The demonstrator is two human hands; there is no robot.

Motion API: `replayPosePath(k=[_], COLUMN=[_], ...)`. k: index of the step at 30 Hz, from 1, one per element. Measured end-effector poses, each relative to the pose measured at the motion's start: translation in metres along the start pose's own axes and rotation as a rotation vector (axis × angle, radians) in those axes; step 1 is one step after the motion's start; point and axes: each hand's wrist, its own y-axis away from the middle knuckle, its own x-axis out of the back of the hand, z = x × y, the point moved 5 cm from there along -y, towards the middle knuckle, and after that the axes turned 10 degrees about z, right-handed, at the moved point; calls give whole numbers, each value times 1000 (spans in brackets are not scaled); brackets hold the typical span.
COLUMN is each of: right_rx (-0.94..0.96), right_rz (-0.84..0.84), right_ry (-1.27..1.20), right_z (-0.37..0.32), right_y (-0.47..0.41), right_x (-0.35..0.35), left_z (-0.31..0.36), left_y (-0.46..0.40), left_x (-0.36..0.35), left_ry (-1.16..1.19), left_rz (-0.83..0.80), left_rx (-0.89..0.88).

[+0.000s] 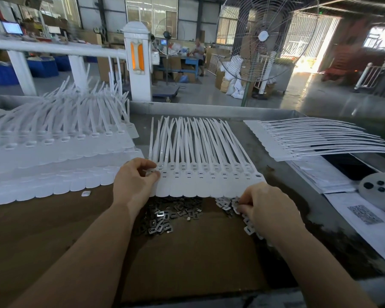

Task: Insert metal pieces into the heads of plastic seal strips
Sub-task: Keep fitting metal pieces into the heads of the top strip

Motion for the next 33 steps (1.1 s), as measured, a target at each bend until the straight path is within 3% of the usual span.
replayPosePath(k=[21, 27, 33], right_rx=[80, 104, 78], right_rz=[29, 109, 195], right_ry=[2, -21, -245], right_z=[1, 2, 5], right_y=[-1, 3, 1], right_x=[-1, 1, 11], left_z=[0, 0, 0], left_y=[-1, -1, -2], left_x=[0, 0, 0], left_ry=[-7, -9, -16], left_rz=[3, 4, 3], left_rx=[-16, -12, -18])
